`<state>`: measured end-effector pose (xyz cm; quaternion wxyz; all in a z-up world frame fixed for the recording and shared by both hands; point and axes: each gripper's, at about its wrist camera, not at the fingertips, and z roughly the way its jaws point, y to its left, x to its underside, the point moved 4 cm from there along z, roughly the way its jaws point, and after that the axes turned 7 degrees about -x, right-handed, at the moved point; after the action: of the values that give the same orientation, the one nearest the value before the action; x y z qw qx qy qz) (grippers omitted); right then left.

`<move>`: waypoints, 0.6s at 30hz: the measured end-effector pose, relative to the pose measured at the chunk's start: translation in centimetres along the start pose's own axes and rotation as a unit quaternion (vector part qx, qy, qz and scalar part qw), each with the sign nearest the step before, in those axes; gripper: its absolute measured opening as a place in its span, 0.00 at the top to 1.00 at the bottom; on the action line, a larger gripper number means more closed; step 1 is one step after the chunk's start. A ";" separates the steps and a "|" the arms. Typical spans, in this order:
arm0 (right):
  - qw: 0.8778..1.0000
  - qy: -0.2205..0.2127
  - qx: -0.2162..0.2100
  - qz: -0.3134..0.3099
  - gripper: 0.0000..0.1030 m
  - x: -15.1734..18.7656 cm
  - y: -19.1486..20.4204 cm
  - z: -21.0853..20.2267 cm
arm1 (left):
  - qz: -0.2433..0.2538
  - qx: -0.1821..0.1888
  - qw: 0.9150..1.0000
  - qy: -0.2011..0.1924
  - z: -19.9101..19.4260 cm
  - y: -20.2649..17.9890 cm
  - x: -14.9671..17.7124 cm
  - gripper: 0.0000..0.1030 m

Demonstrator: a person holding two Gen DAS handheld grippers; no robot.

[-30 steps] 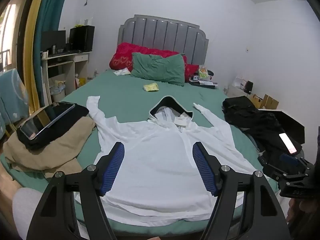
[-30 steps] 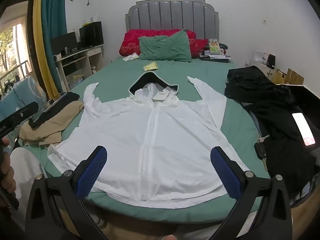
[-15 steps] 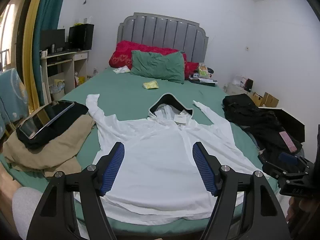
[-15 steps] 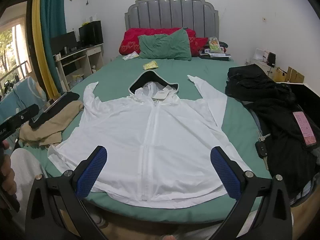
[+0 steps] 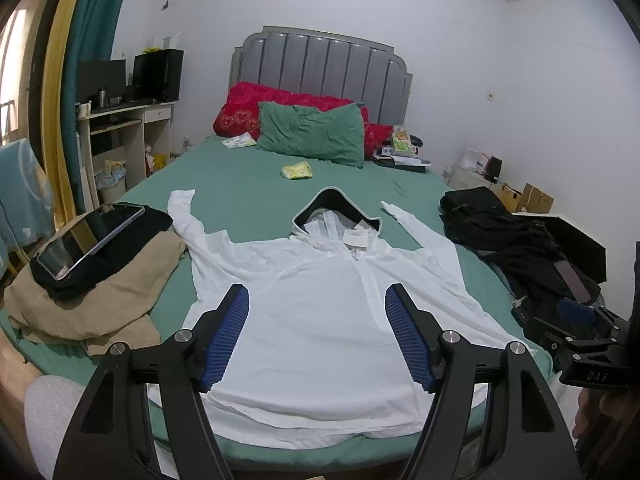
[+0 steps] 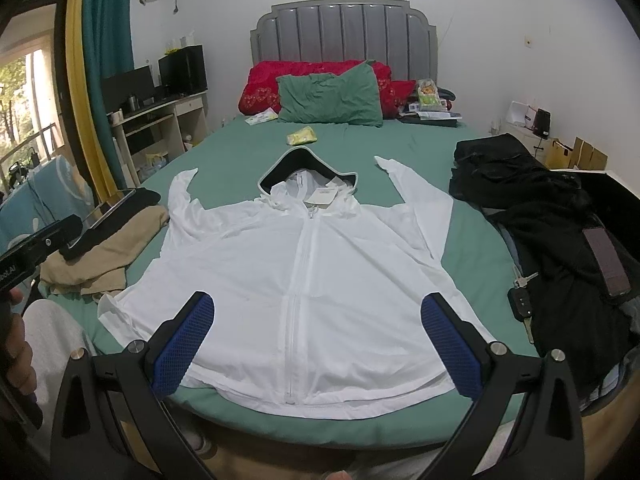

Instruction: Fold large clothes

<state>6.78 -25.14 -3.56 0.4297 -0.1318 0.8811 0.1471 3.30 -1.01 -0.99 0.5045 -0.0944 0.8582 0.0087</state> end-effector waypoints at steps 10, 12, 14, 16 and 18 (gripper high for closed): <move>1.000 0.000 0.001 0.000 0.01 -0.2 -0.2 -0.2 | -0.001 0.000 1.000 0.000 0.0 0.0 0.0 0.28; 1.000 0.000 0.000 0.000 0.01 -0.2 -0.2 -0.1 | -0.001 0.000 1.000 0.000 0.0 0.0 0.0 0.28; 1.000 0.000 0.001 0.000 0.01 -0.1 -0.1 -0.1 | -0.001 0.000 1.000 0.000 0.0 0.0 0.0 0.28; 1.000 0.000 0.001 0.001 0.01 -0.1 -0.2 -0.2 | 0.000 0.000 1.000 0.000 0.0 0.0 0.0 0.28; 1.000 0.000 0.001 0.000 0.01 -0.1 -0.1 -0.1 | -0.001 0.000 1.000 0.000 0.0 0.0 0.1 0.28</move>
<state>6.80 -25.28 -3.45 0.4299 -0.1311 0.8812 0.1467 3.29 -0.99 -1.06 0.5045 -0.0948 0.8582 0.0082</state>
